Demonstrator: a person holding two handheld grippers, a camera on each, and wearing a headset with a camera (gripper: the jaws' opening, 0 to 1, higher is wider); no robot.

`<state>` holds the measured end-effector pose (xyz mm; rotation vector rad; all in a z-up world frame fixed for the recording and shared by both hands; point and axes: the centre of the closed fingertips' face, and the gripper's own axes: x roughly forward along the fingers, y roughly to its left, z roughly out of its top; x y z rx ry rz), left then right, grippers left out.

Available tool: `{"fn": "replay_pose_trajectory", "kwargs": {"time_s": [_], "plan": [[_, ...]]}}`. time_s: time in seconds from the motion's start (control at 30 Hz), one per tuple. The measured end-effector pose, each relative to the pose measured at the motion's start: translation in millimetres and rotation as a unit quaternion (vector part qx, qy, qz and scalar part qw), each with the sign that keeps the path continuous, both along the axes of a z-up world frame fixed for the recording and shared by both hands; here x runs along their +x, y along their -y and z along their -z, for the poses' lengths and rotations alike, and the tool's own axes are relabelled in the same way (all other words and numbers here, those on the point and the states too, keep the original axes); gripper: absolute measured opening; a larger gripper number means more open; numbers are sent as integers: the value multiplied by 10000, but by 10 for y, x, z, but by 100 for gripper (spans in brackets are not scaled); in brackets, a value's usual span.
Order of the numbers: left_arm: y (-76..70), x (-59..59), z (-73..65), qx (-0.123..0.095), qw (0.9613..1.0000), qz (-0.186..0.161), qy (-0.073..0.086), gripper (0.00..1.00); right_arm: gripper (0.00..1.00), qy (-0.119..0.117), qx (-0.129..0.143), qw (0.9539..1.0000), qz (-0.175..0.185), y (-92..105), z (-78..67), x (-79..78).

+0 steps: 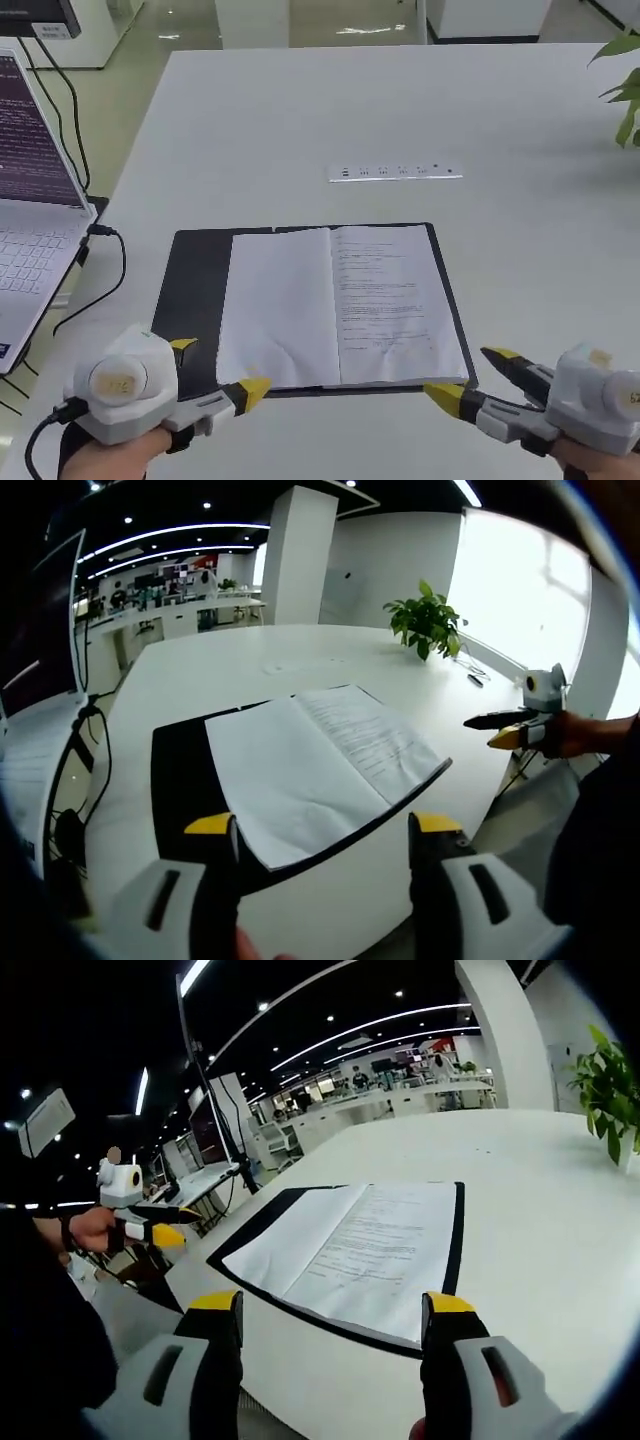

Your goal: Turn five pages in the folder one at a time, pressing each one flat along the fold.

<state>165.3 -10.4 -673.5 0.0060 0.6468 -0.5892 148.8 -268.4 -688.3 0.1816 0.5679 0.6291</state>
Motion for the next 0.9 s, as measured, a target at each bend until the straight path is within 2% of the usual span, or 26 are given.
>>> {"fn": "replay_pose_trajectory", "kwargs": {"time_s": [0.23,0.53,0.67,0.83,0.9], "plan": [[57,19,33,59,9999,94,-11,68,71,-132,14,9999,62,49,61,21],[248,14,110,114,9991,395,-90,68,71,-164,20,9998,134,78,82,14],[413,47,134,135,9979,618,-110,68,71,-201,5,9997,154,92,101,-12],[643,160,215,201,9962,830,-146,65,72,-303,-21,9993,197,127,166,-35],[770,207,221,140,9954,938,-152,65,72,-323,-45,9993,206,136,169,-42]]}}
